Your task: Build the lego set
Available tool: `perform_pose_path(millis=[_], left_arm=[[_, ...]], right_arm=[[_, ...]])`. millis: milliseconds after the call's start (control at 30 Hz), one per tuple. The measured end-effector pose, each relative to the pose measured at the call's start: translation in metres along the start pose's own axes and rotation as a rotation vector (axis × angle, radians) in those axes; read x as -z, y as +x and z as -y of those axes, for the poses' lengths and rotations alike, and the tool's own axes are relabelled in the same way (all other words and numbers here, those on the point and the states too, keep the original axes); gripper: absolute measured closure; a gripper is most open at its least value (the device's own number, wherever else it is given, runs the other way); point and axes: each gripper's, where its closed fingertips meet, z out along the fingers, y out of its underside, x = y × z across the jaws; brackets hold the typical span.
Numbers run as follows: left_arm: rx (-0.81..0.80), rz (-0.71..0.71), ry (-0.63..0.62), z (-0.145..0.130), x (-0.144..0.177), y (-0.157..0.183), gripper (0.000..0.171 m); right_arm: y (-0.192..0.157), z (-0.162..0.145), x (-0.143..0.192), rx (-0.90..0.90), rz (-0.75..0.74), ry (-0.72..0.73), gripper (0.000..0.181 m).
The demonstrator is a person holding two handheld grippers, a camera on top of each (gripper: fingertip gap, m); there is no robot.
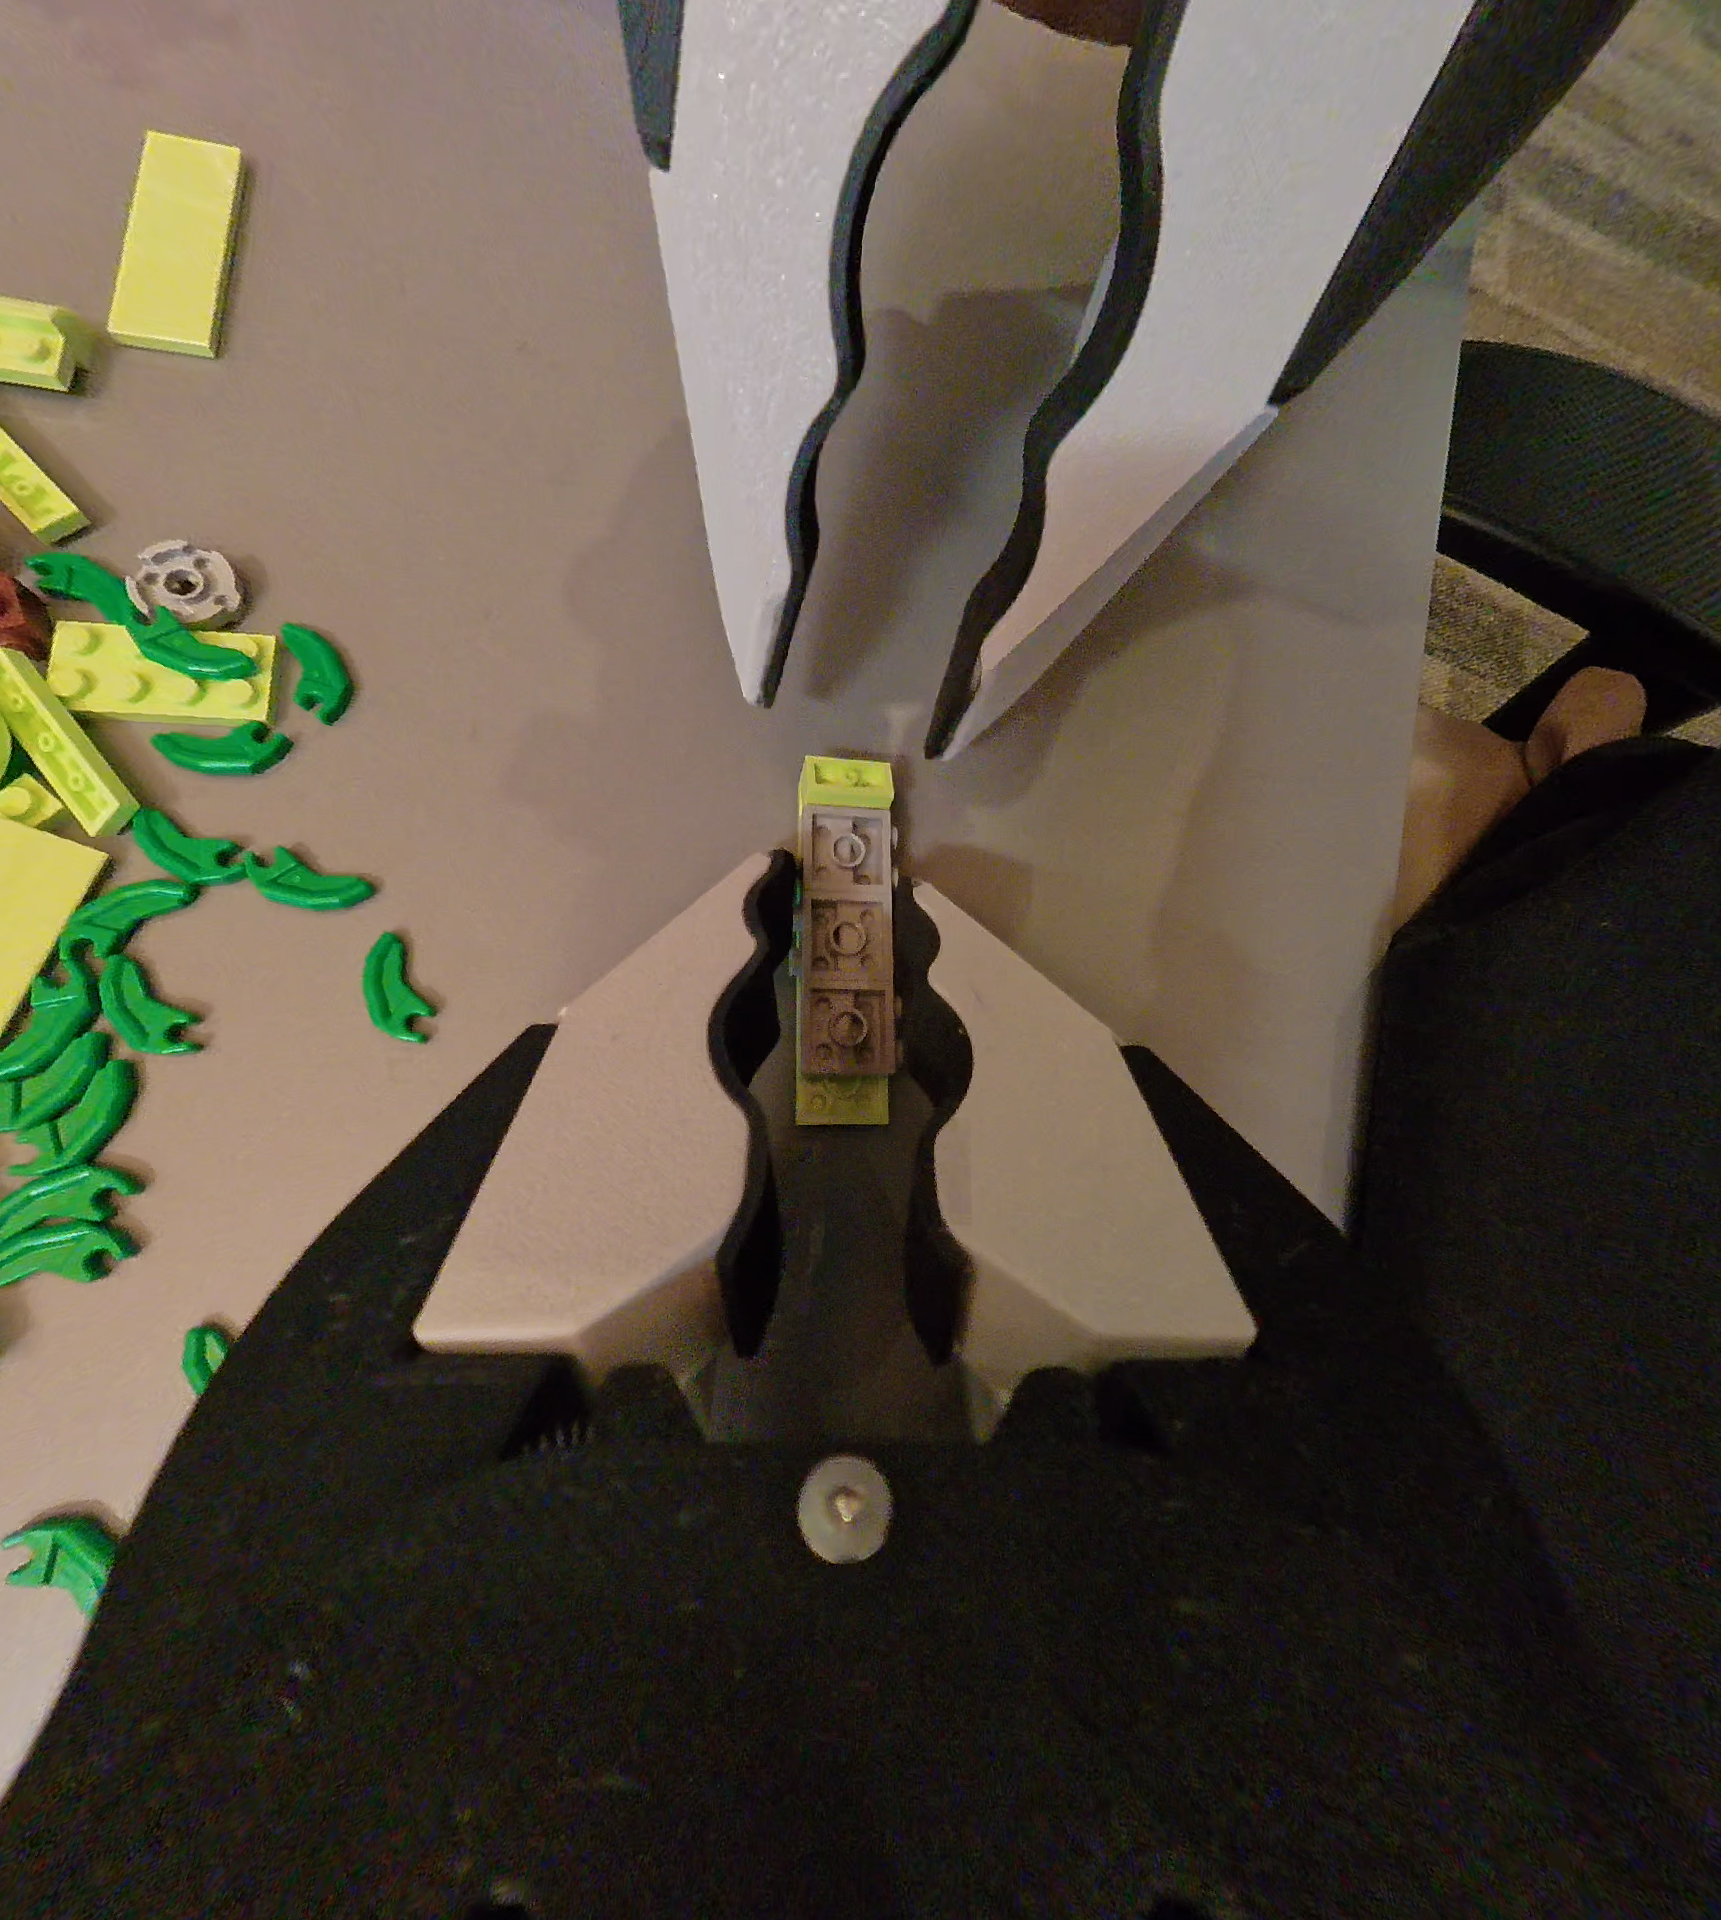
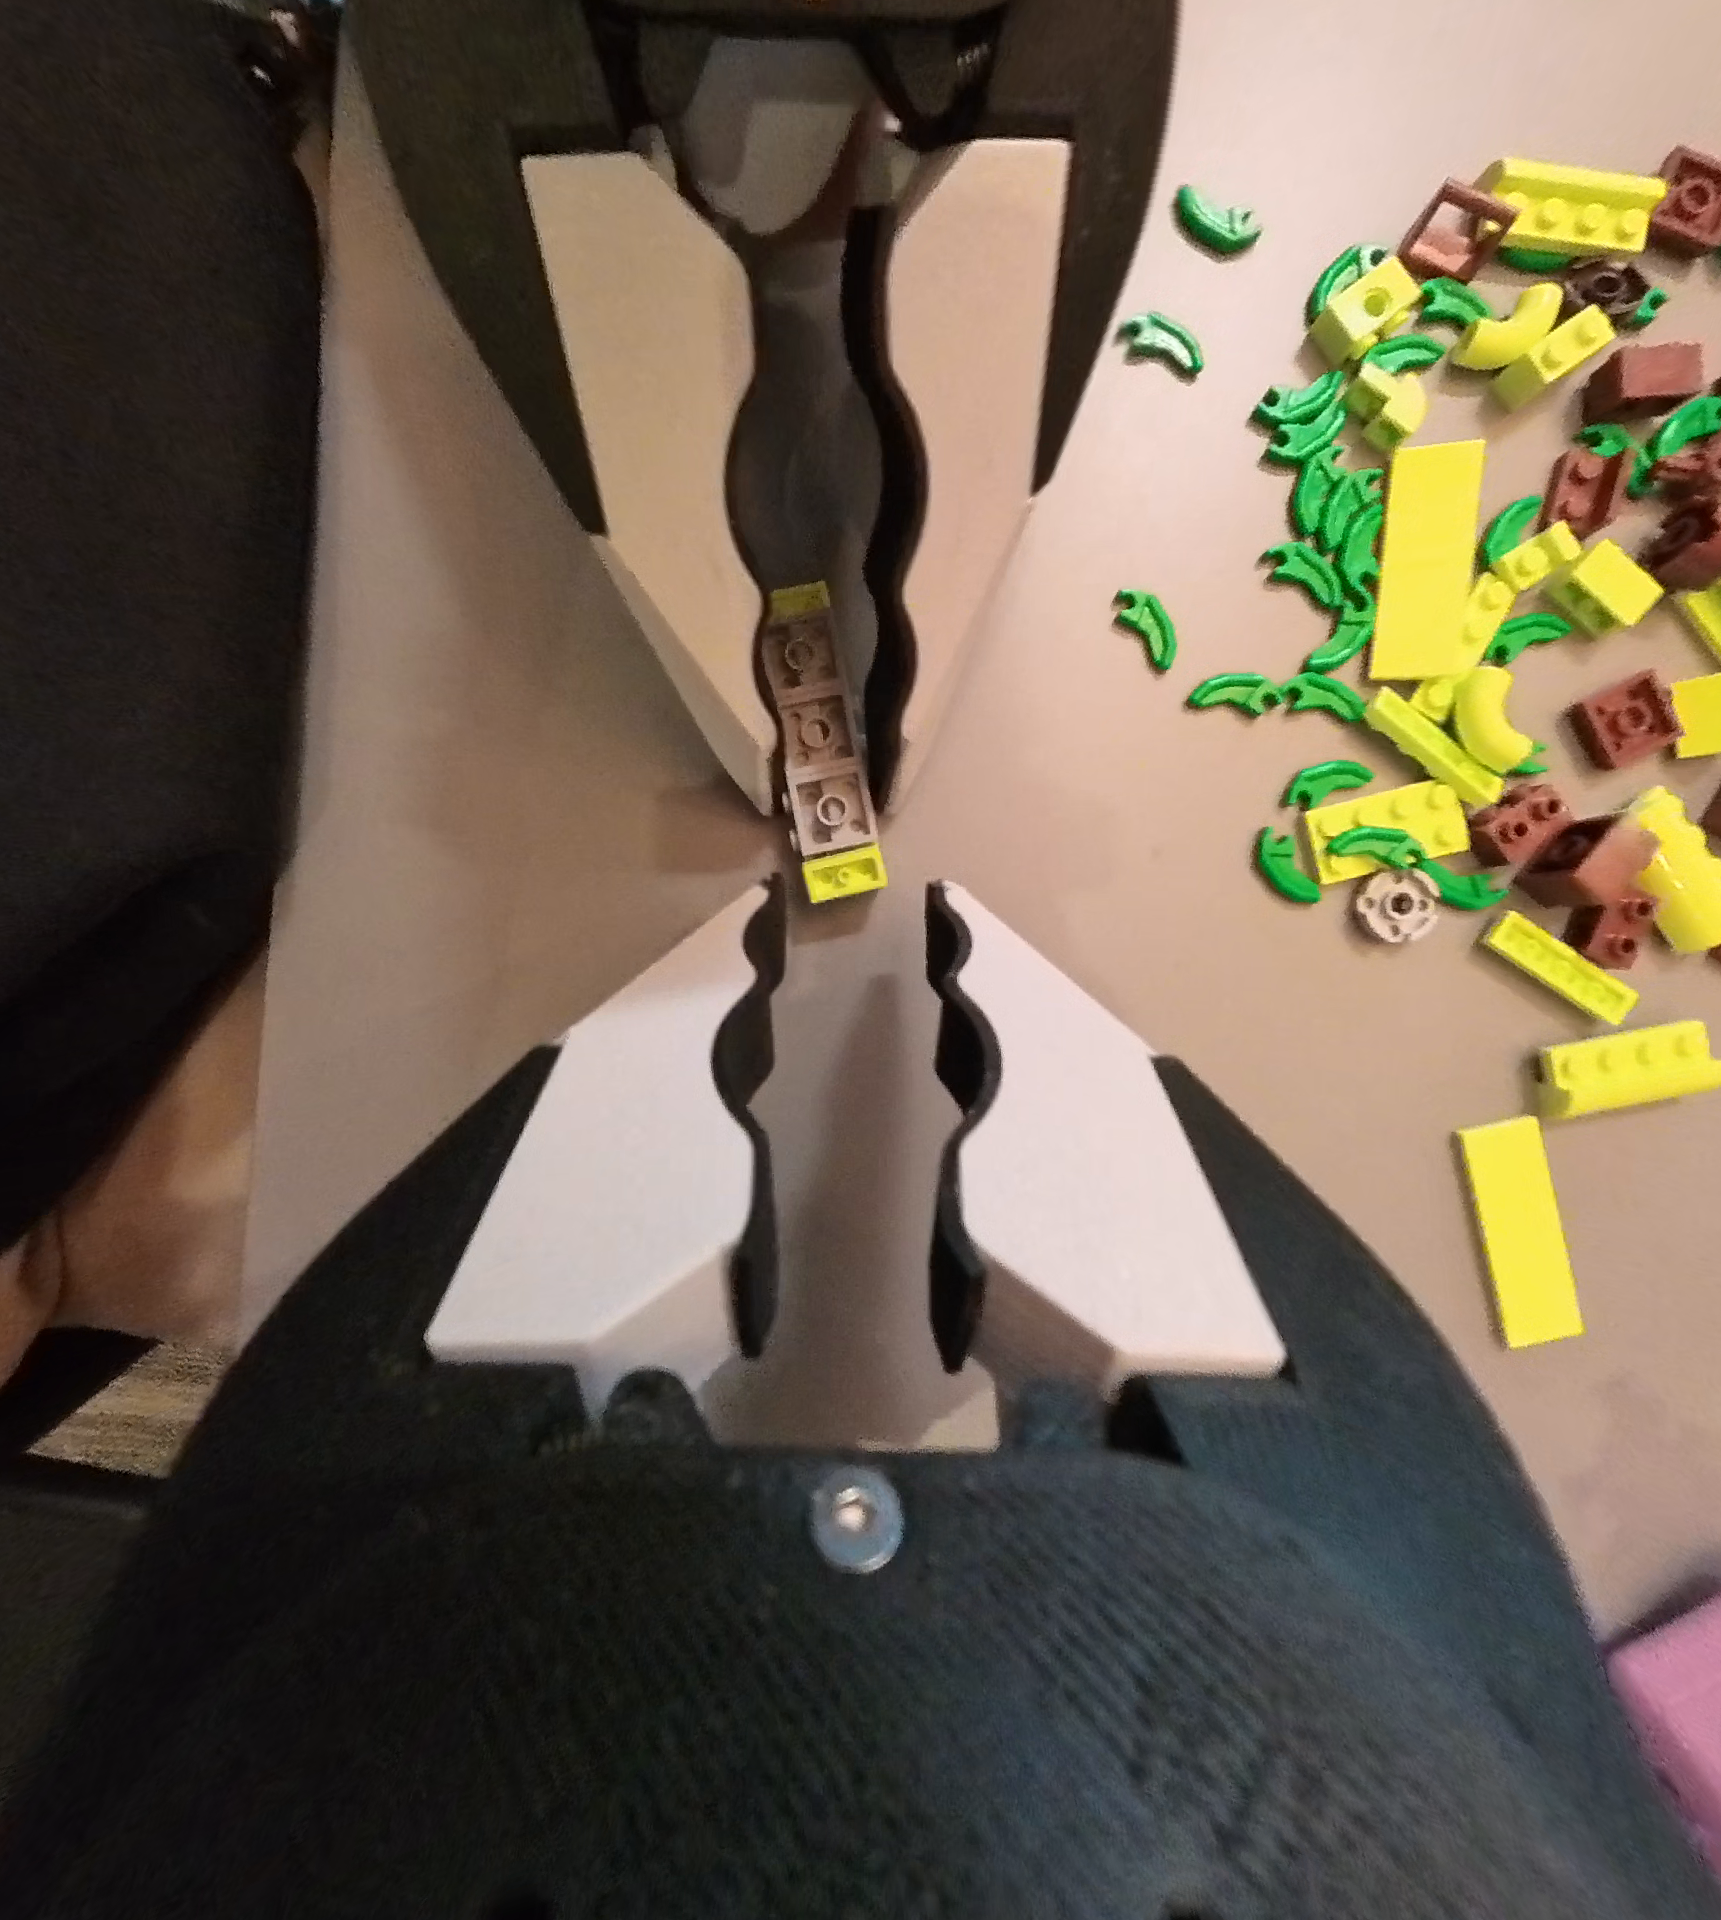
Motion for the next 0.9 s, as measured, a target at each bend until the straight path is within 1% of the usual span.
perform_pose_path(millis=[200, 333, 500, 900], left_arm=[[0.003, -0.003, 0.000, 0.000, 0.000, 0.000, 0.155], [0.002, -0.002, 0.000, 0.000, 0.000, 0.000, 0.155], [0.003, -0.003, 0.000, 0.000, 0.000, 0.000, 0.155], [0.005, -0.009, -0.001, 0.000, 0.000, 0.000, 0.156]], right_arm=[[-0.004, 0.004, -0.004, 0.087, 0.011, -0.020, 0.168], [-0.002, 0.004, -0.005, 0.100, 0.023, -0.039, 0.181], [-0.001, -0.001, -0.010, 0.100, 0.039, -0.073, 0.181], [-0.003, 0.002, -0.012, 0.053, 0.098, -0.058, 0.181]])
